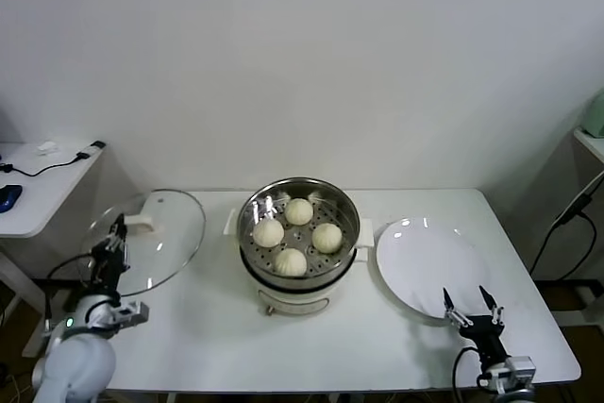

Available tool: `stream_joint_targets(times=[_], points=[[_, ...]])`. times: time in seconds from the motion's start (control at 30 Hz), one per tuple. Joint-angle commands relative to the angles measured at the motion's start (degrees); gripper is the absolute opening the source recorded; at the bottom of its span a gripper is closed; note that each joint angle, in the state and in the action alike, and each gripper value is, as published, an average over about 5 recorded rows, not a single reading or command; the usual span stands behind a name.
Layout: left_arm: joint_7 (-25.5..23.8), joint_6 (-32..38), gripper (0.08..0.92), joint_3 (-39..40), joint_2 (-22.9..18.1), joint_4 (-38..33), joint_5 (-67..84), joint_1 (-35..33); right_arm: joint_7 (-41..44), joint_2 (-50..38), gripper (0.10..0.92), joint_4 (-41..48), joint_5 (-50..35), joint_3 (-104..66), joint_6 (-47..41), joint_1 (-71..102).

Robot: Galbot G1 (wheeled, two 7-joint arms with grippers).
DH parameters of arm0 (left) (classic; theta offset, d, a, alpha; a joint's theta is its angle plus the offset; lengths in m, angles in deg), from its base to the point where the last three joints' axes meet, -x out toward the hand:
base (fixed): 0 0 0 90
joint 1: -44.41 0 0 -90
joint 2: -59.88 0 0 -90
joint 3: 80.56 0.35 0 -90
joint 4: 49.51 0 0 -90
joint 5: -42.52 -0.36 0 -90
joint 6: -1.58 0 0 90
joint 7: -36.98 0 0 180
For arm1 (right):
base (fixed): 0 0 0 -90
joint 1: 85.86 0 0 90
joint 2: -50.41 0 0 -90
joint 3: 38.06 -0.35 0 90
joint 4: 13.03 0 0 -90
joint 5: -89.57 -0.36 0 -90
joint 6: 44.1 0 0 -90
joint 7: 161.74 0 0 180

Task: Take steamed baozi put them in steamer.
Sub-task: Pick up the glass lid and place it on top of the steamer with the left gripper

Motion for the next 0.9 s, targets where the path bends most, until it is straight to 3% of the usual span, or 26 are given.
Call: stream_joint_targets(times=[0.03,0.37,0.9], points=[[-13.1,-18.0,0.139,15.9,2.8,-16.3,-4.5,4.4,-0.7,1.1,0.823,-3.8,3.5,0.0,-2.1,0.6],[-17.7,-26.5,0.139,33.7,-9.6,-14.9,-22.7,11.5,0.1,2.4,0.823,-4.4,4.6,0.8,-1.2,0.7],[-16.1,-28.1,0.139,44.4,-24.2,-0.3,-33.1,18.9,0.8,2.9,0.823,-3.7,4.9,0.6,-0.6,1.0]])
